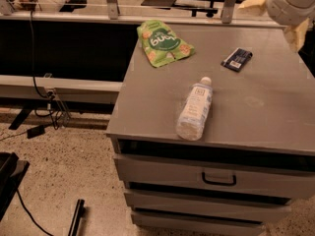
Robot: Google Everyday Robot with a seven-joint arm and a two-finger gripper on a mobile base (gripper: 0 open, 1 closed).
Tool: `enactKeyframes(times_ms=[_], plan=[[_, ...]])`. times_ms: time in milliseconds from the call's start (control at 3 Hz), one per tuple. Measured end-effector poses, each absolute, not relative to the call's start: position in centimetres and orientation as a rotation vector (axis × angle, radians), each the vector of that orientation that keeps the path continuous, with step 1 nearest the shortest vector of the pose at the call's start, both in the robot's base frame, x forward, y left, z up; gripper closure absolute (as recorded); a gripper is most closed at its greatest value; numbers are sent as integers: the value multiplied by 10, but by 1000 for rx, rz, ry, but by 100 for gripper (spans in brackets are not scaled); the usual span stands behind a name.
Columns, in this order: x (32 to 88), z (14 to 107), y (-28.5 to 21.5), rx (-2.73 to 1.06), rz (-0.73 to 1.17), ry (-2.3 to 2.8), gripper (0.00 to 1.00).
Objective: Move rxbar blueberry near blue plastic bottle
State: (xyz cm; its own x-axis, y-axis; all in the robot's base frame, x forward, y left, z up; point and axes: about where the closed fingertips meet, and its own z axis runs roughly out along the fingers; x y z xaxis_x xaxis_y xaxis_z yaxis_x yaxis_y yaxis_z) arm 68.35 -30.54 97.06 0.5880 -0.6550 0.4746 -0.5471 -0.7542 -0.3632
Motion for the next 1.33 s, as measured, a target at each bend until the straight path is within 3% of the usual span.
enactKeyframes(times_ms=[1333], plan=[[760,910,-318,-2817,-944,934,0]])
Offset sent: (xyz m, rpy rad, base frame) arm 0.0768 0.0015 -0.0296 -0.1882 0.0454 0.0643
